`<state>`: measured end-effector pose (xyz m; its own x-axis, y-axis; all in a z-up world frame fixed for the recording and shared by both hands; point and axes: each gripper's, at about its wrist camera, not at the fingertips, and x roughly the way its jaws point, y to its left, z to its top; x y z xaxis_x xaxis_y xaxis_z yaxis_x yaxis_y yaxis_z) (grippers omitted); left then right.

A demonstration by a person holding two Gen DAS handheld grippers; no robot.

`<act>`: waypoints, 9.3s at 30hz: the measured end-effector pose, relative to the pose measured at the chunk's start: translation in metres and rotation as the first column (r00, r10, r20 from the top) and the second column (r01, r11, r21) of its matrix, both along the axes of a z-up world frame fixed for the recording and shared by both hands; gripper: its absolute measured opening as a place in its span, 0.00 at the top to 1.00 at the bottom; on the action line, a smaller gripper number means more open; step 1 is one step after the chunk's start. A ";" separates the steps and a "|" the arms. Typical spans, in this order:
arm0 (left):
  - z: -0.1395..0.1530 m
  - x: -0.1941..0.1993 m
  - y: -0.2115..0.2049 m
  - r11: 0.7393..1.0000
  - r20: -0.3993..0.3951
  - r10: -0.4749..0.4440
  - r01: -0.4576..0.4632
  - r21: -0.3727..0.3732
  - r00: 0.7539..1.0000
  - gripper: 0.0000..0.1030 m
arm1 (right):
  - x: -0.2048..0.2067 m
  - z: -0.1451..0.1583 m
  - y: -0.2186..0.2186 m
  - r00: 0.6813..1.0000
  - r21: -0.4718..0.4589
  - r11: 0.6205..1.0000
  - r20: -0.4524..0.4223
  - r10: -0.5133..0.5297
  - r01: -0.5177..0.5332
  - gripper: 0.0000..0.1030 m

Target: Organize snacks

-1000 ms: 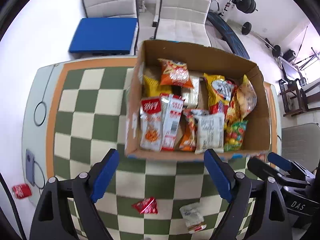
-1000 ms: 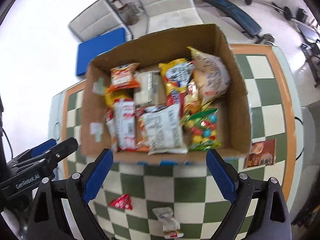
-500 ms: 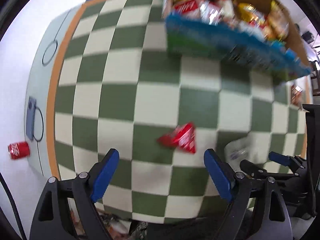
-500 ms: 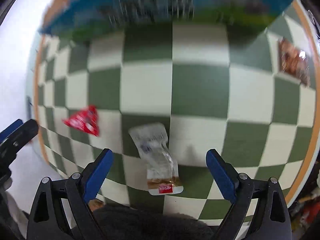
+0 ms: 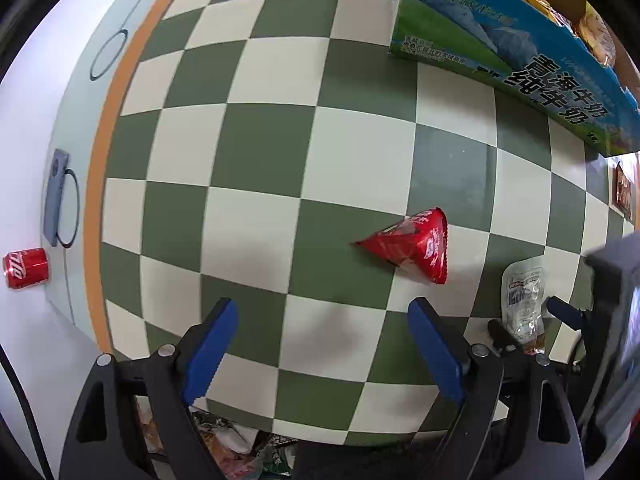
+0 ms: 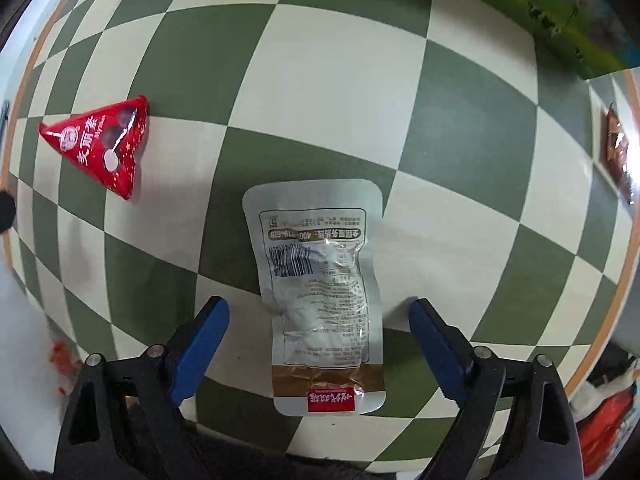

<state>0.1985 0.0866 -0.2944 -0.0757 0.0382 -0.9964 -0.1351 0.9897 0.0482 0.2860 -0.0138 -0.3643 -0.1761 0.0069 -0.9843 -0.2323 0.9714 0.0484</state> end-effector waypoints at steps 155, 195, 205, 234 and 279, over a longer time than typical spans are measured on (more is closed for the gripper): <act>0.067 0.148 -0.184 0.995 0.337 -0.067 0.087 -0.043 0.939 0.17 | 0.152 0.021 -0.314 0.864 0.128 0.874 0.140 -0.483 0.468 0.07; 0.120 0.171 -0.166 0.978 0.366 -0.082 0.145 -0.148 0.927 0.05 | 0.138 0.187 -0.304 0.777 0.453 0.783 0.262 -0.573 0.425 0.84; 0.115 0.231 -0.133 0.989 0.351 -0.062 0.106 -0.106 0.934 0.05 | 0.225 0.211 -0.226 0.832 0.550 0.783 0.260 -0.490 0.290 0.84; 0.081 0.335 -0.104 0.991 0.287 -0.120 0.131 -0.017 0.950 0.05 | 0.382 0.145 -0.139 0.893 0.493 0.826 0.187 -0.408 0.274 0.30; 0.209 0.129 -0.136 0.984 0.487 -0.161 0.179 0.008 0.859 0.05 | 0.153 0.270 -0.198 0.775 0.305 0.912 0.491 -0.397 0.274 0.08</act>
